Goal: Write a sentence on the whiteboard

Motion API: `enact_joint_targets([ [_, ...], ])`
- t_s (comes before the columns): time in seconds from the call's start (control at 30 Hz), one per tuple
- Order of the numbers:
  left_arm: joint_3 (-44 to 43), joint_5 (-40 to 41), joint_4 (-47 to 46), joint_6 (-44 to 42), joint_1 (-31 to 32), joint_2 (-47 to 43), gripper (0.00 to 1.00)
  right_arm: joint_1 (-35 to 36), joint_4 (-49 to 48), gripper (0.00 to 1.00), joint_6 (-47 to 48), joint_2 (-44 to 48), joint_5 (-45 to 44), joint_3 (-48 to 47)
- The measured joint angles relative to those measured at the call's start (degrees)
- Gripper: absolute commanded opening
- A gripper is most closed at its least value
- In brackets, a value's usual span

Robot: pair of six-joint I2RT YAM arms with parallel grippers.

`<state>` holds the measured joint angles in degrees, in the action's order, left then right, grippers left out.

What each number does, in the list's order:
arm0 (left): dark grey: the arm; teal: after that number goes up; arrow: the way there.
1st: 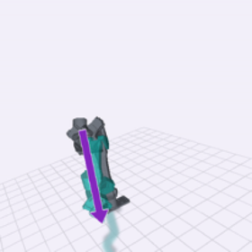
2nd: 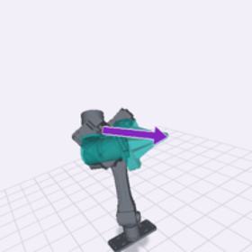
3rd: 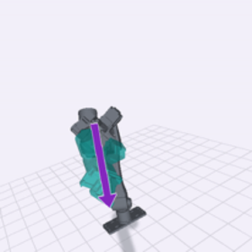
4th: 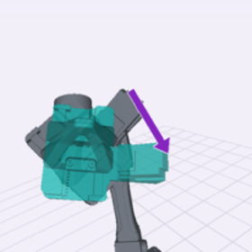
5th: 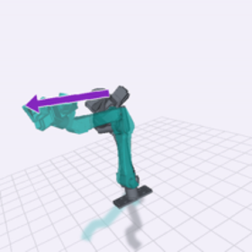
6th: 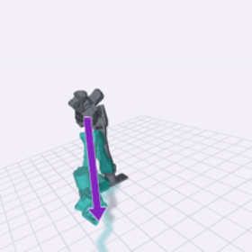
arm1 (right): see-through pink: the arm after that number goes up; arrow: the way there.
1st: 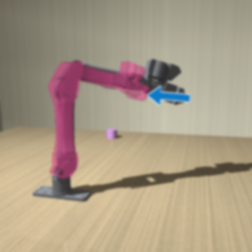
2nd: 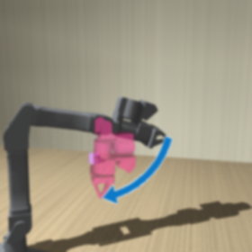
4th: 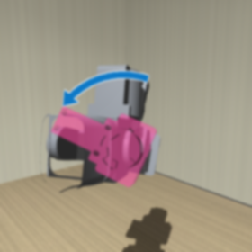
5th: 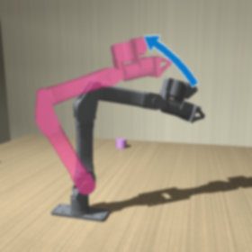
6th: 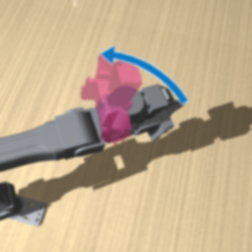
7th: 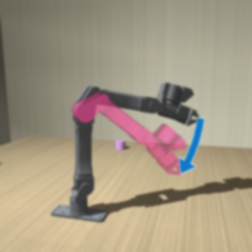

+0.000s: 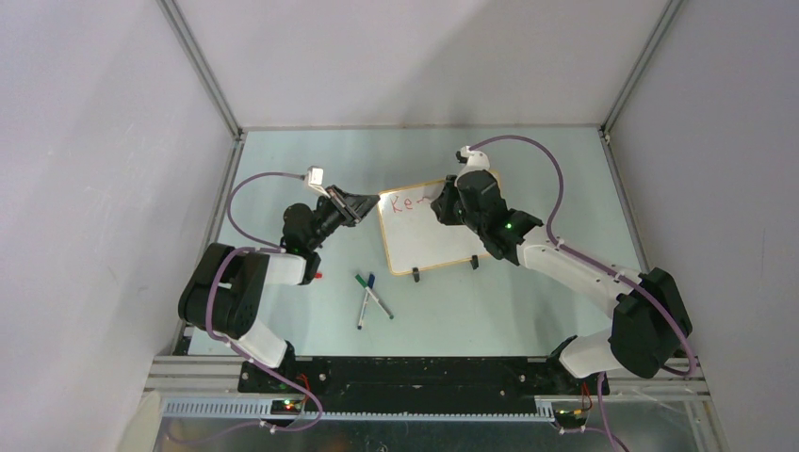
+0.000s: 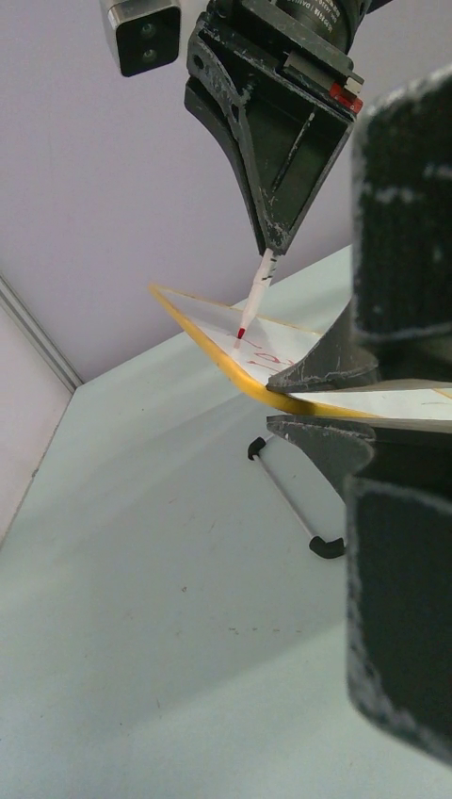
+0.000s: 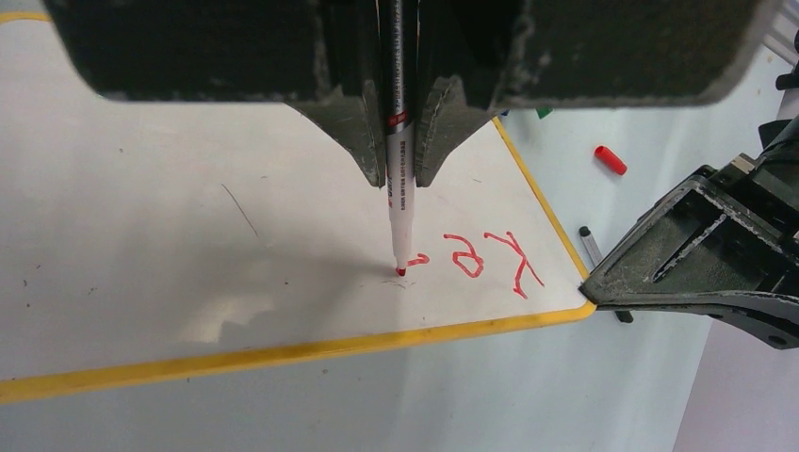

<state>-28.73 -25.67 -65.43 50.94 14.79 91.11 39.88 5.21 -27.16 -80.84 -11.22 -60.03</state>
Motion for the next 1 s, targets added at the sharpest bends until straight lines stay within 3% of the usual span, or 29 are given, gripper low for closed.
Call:
enact_joint_targets([
  [1.0,0.0,-0.02,0.0,-0.07,0.07,-0.15,0.0,-0.15,-1.22,0.0,1.07,-0.13,3.28,0.0],
])
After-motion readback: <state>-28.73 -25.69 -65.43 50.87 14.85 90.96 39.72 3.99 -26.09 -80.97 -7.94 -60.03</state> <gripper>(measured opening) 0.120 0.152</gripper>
